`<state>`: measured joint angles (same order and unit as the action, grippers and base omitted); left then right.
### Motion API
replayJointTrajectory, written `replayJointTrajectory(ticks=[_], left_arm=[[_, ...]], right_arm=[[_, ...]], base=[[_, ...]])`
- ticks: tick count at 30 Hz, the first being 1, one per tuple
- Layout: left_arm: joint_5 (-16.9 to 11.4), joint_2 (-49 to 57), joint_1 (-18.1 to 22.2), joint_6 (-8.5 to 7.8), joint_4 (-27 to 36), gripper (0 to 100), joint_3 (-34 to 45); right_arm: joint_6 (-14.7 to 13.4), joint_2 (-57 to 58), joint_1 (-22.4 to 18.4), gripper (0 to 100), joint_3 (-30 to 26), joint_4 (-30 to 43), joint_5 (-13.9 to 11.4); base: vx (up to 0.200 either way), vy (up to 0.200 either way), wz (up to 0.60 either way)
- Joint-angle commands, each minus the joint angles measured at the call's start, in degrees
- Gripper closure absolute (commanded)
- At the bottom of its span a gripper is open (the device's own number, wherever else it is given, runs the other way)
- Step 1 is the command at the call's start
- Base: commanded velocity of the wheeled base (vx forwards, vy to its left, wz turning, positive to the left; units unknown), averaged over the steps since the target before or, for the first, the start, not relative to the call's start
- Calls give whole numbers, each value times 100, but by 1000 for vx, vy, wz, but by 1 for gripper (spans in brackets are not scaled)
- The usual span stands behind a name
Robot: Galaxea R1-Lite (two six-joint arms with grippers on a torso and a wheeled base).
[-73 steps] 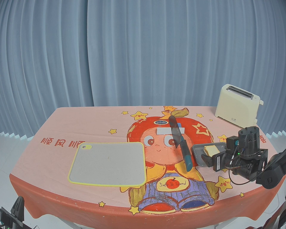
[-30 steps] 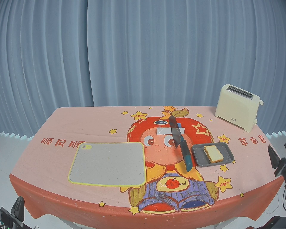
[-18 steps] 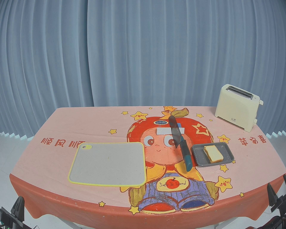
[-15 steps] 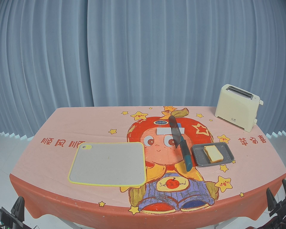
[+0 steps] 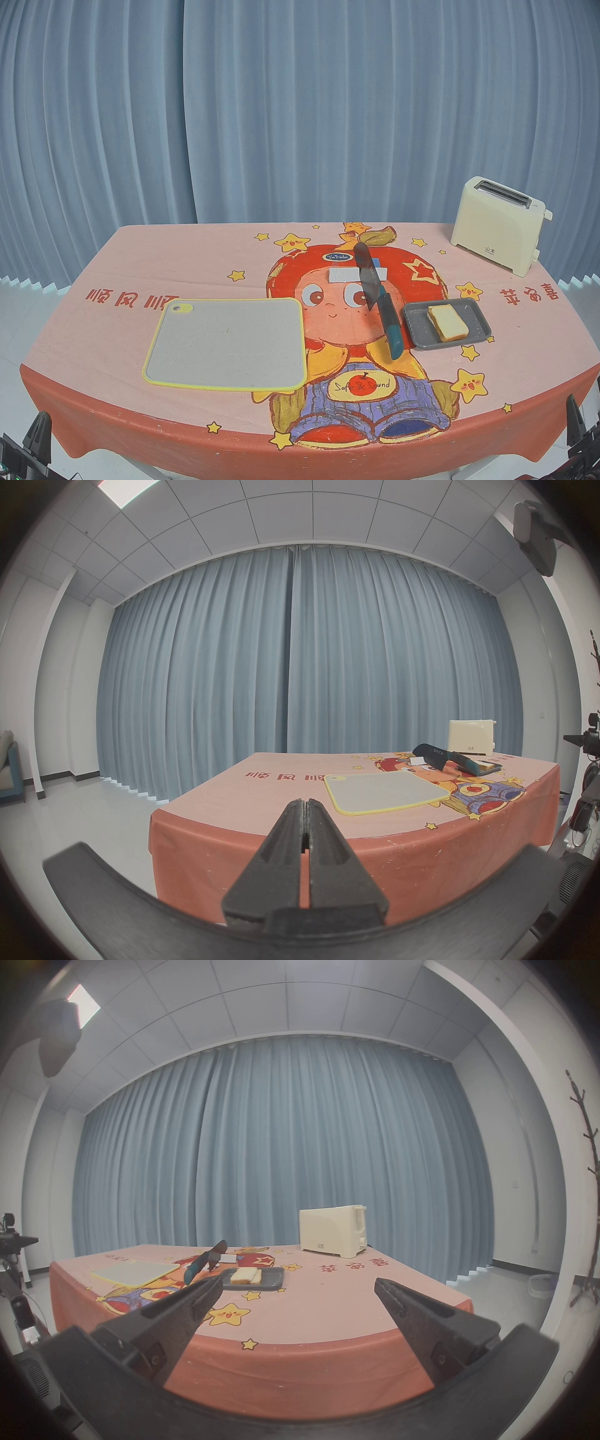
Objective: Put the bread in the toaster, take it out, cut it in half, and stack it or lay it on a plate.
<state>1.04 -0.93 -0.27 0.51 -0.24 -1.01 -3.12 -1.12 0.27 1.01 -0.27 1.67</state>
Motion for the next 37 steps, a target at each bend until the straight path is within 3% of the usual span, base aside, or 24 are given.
replayJointTrajectory(ticks=[1, 18, 20, 23, 37], left_arm=[[2, 5, 0, 2, -2, 100, 101], [2, 5, 0, 2, -2, 100, 101], [2, 5, 0, 2, -2, 100, 101], [2, 5, 0, 2, -2, 100, 101], [2, 5, 0, 2, -2, 100, 101]], right_arm=[[-57, 112, -9, 0, -101, -17, 123], [-66, 112, -27, 0, -101, 0, 158], [180, 112, -9, 0, -101, 0, 53], [303, 112, -27, 0, -101, 9, -62], [136, 112, -18, 0, -101, 9, -9]], base=[[0, 0, 0], [0, 0, 0], [0, 0, 0], [0, 0, 0], [0, 0, 0]])
